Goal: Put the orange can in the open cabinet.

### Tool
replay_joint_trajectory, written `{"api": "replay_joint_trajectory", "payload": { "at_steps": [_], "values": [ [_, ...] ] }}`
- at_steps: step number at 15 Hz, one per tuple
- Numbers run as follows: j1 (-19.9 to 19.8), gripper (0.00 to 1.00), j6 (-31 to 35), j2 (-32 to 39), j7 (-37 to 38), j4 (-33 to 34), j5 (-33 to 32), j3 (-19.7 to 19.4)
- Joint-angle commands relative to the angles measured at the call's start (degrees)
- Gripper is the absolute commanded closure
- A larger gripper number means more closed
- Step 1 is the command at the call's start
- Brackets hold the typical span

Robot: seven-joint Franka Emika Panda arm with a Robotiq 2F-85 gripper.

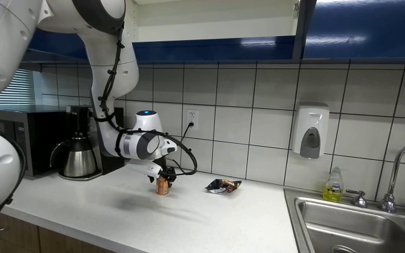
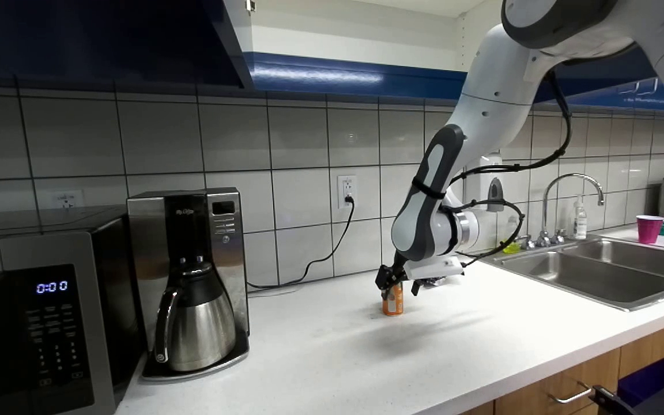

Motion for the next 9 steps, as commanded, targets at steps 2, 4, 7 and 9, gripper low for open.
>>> {"api": "replay_joint_trajectory", "payload": {
  "at_steps": [2,4,7,9],
  "values": [
    [-0.47,0.0,1.36,1.73,-0.21,1.94,0.83,0.93],
    [-0.35,0.0,1.55,2.23,-0.19,2.42,0.81,0.95],
    [-0.18,0.0,1.65,2.94,-0.18,3.25,0.77,0.93],
    [-0.08,0.0,1.77,3.34,-0.14,3.8,0.79,1.0]
  ]
}}
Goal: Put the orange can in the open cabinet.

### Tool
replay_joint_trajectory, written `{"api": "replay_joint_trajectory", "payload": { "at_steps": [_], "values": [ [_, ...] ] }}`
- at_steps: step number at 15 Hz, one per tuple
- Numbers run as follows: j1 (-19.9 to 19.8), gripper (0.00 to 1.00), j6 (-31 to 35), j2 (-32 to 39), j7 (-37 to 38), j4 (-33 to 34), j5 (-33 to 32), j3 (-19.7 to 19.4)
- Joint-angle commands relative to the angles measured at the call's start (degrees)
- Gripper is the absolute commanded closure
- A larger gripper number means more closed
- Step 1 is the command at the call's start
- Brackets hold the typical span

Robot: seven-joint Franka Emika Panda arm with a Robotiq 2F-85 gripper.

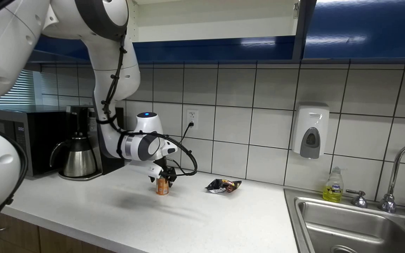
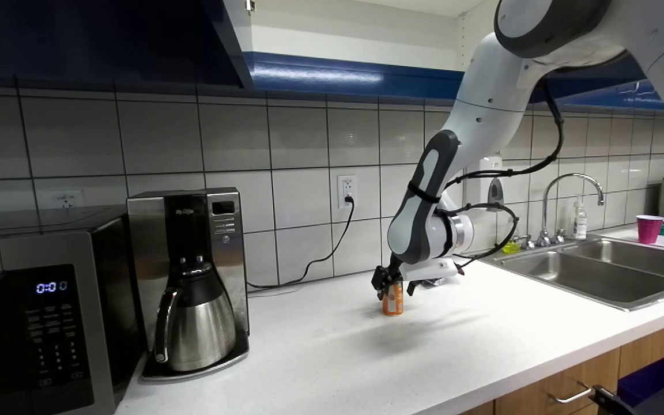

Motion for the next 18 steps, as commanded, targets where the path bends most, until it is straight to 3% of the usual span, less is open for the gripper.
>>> {"api": "replay_joint_trajectory", "payload": {
  "at_steps": [1,6,7,8,12,13,18],
  "values": [
    [-0.13,0.0,0.95,1.27,-0.07,1.7,0.85,0.79],
    [0.09,0.0,0.78,2.07,-0.04,2.93,0.81,0.96],
    [0.09,0.25,0.85,2.22,-0.06,3.17,0.81,1.02],
    [0.13,0.26,0.74,2.35,-0.13,3.41,0.75,1.02],
    [-0.11,0.58,0.69,2.86,-0.2,4.14,0.79,1.2],
    [-0.16,0.62,0.69,2.94,-0.17,4.31,0.83,1.2],
    [-0.59,0.62,0.6,2.82,-0.07,4.52,1.09,1.41]
  ]
}}
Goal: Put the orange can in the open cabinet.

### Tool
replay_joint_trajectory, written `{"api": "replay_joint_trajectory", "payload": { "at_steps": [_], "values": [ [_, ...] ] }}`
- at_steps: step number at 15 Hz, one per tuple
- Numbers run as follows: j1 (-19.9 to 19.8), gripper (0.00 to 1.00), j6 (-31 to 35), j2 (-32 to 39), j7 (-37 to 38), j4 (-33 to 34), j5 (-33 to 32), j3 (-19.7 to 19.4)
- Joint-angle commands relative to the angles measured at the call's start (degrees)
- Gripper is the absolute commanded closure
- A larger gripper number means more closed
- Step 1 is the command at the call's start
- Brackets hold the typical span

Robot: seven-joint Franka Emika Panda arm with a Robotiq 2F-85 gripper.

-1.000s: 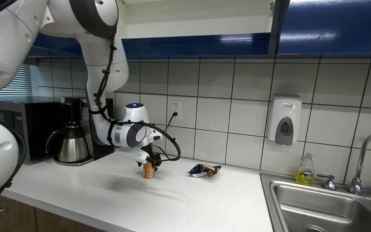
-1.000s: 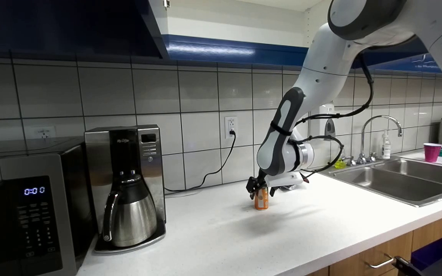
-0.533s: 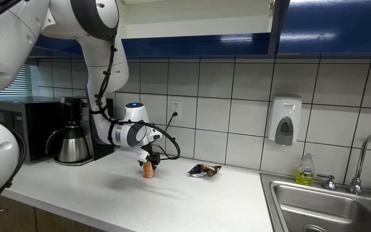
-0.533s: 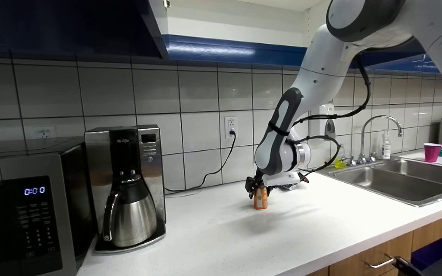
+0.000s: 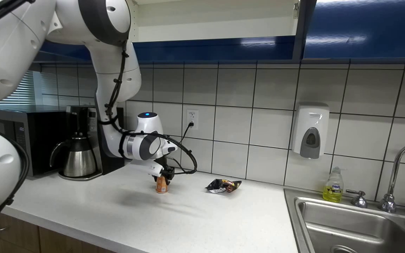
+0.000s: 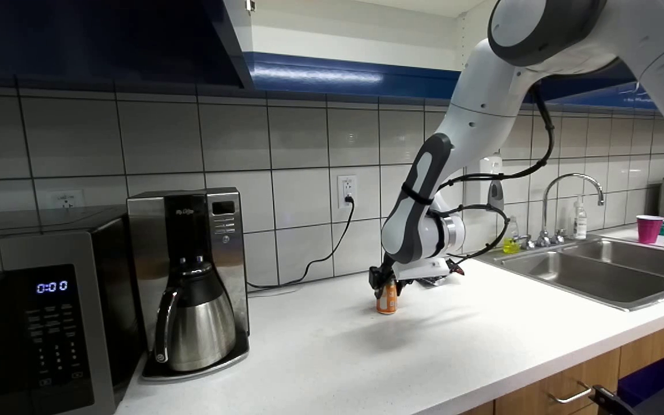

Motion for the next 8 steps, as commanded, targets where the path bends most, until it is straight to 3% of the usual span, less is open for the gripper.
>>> {"api": "replay_joint_trajectory", "payload": {
  "at_steps": [1,8],
  "values": [
    [-0.77,0.62,0.14,0.55,0.04,1.12,1.14,0.82],
    [0.47,0.62,-2.09,-2.92,0.29,-1.23,1.28,-0.66]
  ]
}}
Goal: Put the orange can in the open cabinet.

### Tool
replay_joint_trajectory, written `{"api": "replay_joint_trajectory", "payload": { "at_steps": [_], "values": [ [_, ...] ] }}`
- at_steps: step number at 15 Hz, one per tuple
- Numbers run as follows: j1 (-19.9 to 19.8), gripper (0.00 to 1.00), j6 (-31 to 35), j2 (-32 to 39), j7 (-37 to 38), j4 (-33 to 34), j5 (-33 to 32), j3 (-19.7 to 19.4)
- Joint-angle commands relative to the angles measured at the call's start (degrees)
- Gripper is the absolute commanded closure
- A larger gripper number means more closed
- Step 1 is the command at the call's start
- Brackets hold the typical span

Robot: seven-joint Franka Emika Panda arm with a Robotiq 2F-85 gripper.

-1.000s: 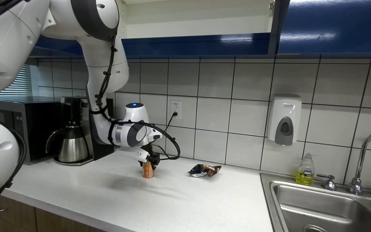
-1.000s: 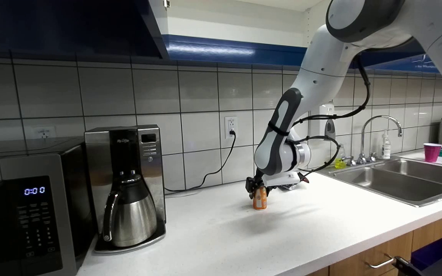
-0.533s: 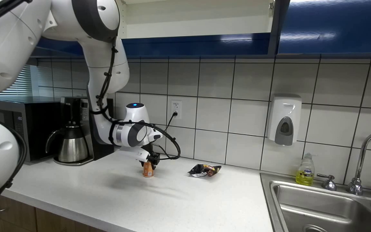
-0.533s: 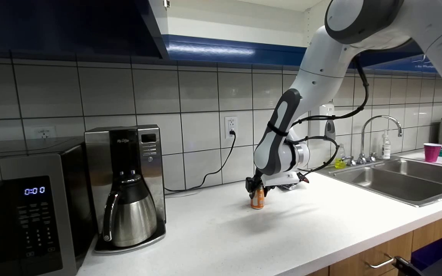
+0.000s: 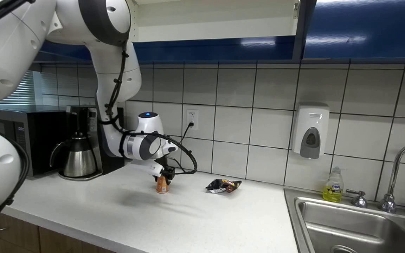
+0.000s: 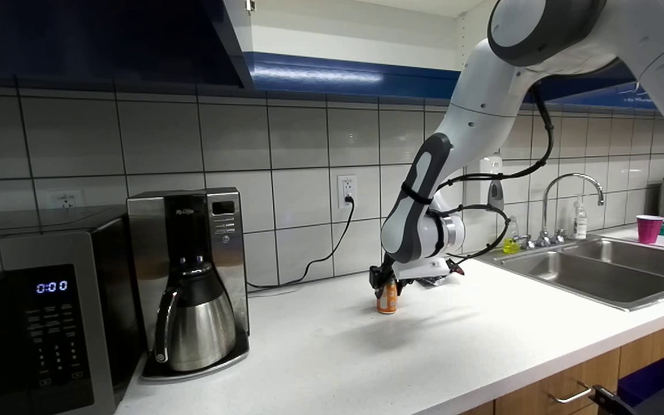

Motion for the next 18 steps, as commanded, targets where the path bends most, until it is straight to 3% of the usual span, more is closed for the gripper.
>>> {"api": "replay_joint_trajectory", "payload": {
  "at_steps": [1,18],
  "values": [
    [0.52,0.62,-2.48,-3.53,0.15,-1.77,0.42,-0.79],
    [0.63,0.62,-11.43,-22.99,0.69,-14.77,-1.31,-3.4]
  ]
}}
